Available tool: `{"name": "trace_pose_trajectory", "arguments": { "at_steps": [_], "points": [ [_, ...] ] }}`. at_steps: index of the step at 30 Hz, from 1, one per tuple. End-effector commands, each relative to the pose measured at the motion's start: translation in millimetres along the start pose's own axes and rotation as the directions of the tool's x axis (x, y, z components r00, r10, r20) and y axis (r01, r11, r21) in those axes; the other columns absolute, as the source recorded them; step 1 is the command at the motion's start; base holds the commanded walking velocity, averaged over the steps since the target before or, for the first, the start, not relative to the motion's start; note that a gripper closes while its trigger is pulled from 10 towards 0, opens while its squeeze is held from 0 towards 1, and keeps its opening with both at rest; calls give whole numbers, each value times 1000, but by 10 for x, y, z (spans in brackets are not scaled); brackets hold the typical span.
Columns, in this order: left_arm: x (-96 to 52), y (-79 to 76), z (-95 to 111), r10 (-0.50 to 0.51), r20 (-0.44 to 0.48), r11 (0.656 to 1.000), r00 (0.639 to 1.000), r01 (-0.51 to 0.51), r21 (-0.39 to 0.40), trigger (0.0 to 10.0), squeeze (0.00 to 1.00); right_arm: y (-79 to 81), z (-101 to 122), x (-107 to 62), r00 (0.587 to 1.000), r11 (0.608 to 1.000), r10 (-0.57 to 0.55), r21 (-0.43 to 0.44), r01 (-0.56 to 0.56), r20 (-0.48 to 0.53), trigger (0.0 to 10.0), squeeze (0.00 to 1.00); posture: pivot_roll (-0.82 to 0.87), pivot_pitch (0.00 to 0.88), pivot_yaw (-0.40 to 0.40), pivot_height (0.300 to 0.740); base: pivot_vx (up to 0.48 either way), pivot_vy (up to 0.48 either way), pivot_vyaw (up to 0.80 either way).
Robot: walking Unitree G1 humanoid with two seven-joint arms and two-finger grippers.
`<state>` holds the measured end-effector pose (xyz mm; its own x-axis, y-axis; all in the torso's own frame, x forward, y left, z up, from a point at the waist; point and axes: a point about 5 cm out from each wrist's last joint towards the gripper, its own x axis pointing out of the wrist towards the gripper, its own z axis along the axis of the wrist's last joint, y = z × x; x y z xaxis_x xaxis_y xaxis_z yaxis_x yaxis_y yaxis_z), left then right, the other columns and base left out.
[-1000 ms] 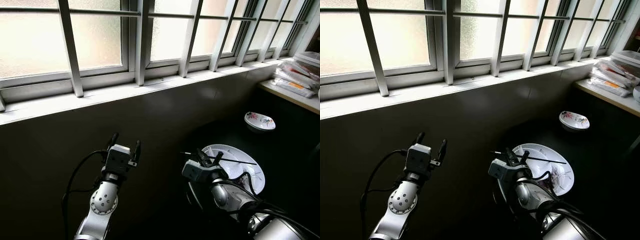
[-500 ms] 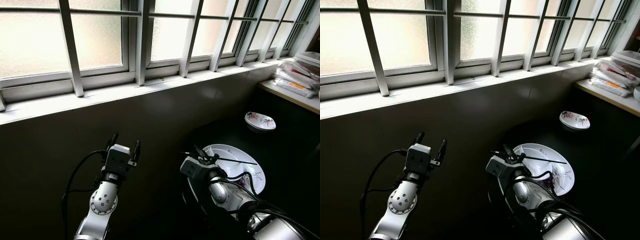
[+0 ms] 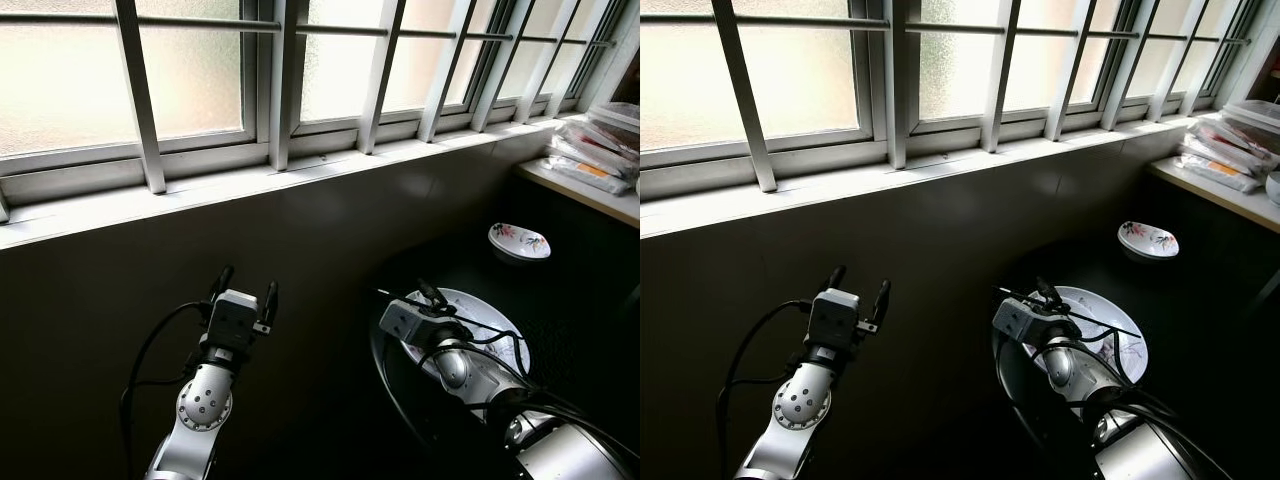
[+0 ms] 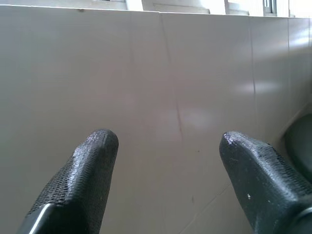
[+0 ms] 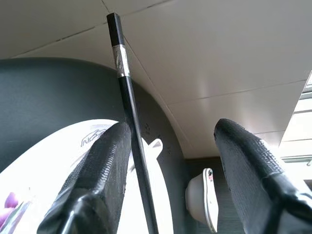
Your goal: Kitchen organization
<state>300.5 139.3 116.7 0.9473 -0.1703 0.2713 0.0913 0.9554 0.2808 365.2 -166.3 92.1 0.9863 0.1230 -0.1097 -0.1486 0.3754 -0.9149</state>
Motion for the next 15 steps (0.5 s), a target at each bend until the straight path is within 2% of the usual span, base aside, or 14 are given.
{"name": "trace_pose_trajectory", "arguments": {
  "at_steps": [1,3,9,11,15],
  "points": [
    [22,-66,13,-26,7,1000,1000,26,-1,10000,0,-91,-34,17,1000,1000,-21,13,21,-18,10000,1000,107,0,-96,740,0,0,0],
    [34,-51,14,-24,8,1000,1000,24,0,10000,0,-144,-16,36,999,998,-41,44,42,-22,10000,1000,107,0,-97,740,0,0,0],
    [30,-29,8,-21,6,1000,1000,21,6,10000,0,-151,-32,46,998,994,-18,104,24,-59,10000,1000,108,0,-101,740,0,0,0],
    [19,-29,6,-16,5,1000,1000,16,6,10000,0,-129,-97,40,991,972,24,233,8,-133,10000,1000,111,0,-105,740,0,0,0],
    [10,-35,3,-15,4,1000,1000,15,4,10000,0,-136,-112,39,988,967,41,254,-2,-147,10000,1000,109,0,-106,740,0,0,0]
  ]
}}
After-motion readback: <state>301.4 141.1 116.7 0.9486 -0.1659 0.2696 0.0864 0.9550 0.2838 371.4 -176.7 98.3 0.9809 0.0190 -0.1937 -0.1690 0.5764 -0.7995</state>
